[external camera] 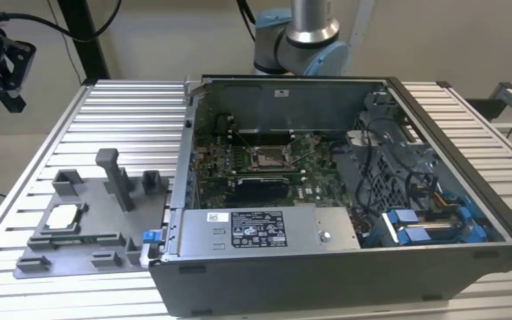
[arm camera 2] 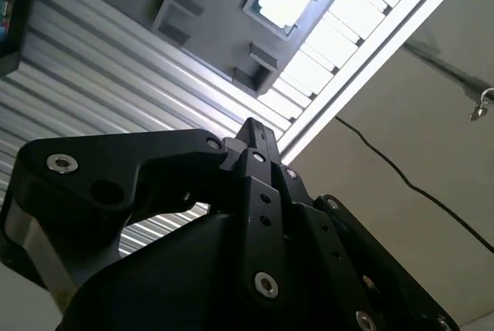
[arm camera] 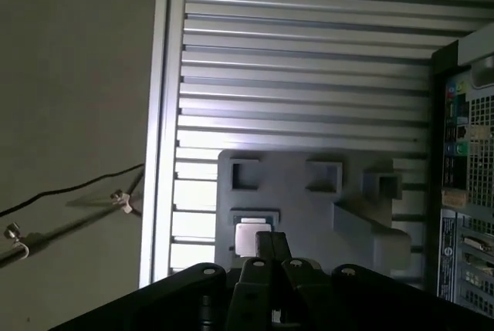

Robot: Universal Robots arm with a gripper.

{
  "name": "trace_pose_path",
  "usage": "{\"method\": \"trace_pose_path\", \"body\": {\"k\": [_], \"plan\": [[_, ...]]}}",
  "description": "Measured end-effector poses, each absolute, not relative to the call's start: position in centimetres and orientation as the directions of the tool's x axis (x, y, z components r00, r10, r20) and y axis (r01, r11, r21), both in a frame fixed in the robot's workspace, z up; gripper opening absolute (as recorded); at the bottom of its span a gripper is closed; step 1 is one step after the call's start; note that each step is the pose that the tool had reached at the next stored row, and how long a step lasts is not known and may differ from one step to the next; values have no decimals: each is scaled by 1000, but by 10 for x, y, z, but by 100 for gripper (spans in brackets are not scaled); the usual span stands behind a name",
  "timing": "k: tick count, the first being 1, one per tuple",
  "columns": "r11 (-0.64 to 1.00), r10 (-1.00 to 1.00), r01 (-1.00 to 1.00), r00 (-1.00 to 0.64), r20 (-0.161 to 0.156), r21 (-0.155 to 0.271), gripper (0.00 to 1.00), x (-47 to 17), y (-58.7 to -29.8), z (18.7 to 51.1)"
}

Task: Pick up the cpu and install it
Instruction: 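Pick up the cpu and move it towards the insertion slot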

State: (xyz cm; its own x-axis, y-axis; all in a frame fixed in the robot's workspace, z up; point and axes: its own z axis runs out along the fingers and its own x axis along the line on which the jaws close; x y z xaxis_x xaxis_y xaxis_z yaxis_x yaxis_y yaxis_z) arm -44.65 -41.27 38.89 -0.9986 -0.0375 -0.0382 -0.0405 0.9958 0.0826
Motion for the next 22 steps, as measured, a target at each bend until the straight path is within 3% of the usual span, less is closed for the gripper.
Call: {"method": "trace_pose_path", "body": {"k": [9, 22], "plan": [[995, -47, -50, -998, -38, 83, 0, -446, -430, 389], [995, -57, -60, -998, -38, 83, 0, -446, -432, 389]]}}
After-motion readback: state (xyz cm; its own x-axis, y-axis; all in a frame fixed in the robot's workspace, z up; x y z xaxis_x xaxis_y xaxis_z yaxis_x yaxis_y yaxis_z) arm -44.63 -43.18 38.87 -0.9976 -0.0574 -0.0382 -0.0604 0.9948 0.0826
